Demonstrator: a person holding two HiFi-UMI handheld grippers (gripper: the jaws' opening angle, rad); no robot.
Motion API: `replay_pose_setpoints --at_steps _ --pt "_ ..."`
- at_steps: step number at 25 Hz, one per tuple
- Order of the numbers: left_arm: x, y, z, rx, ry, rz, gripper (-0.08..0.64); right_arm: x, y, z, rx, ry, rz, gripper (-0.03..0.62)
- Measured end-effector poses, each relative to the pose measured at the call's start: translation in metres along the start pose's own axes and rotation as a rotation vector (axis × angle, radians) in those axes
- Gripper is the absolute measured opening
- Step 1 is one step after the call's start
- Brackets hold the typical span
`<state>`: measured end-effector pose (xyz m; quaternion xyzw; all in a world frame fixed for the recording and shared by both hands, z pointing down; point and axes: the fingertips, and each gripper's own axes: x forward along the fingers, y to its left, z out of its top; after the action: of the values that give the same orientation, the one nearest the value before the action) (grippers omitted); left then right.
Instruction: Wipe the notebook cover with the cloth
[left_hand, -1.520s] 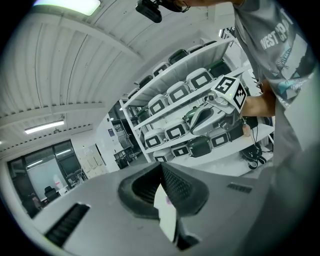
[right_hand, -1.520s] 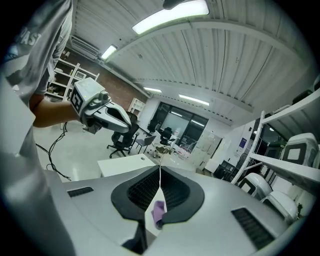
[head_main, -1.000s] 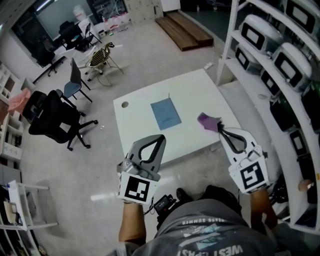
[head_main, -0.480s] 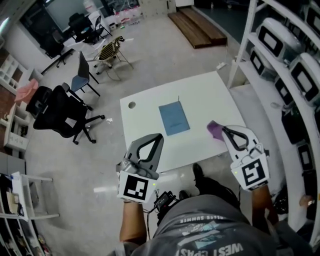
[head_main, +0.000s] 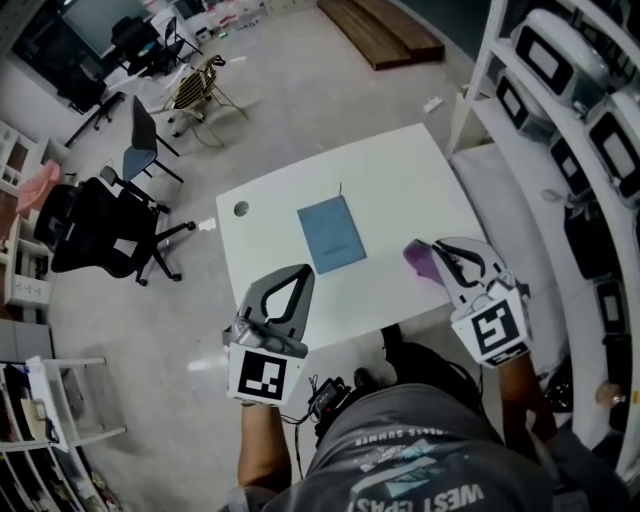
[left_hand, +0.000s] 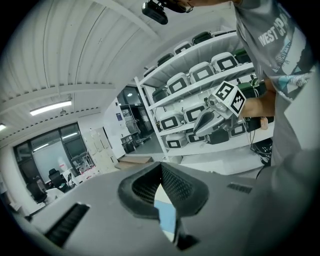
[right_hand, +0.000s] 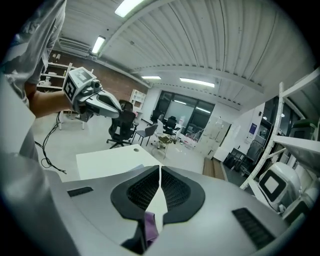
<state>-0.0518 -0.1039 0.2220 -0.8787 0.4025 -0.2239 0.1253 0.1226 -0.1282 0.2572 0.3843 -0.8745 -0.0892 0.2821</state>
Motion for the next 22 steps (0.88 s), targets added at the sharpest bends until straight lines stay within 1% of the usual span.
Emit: replay_pose_setpoints --at_steps 5,9,11,15,19,22 --pt "0.022 -0.004 -0.029 -0.032 0.057 -0.036 0.003 0.030 -0.002 -0.053 0.081 0.089 0.023 0.034" --pt "0.039 -0.011 -0.050 -0.061 0.101 -0.065 0.003 0.054 0.002 -0.100 0.131 0.168 0.064 0.038" --pt "0.046 -0.014 -0.060 -0.073 0.118 -0.078 0.003 0.066 0.005 -0.125 0.158 0.209 0.080 0.086" --pt "0.056 -0.021 -0.077 -0.096 0.148 -0.099 0.003 0.084 0.018 -0.171 0.214 0.292 0.121 0.117" --pt "0.063 -0.026 -0.095 -0.115 0.185 -0.114 0.003 0.096 0.036 -0.207 0.255 0.361 0.176 0.183" --pt "0.068 -0.027 -0.105 -0.122 0.203 -0.118 0.003 0.103 0.046 -0.229 0.274 0.397 0.205 0.215"
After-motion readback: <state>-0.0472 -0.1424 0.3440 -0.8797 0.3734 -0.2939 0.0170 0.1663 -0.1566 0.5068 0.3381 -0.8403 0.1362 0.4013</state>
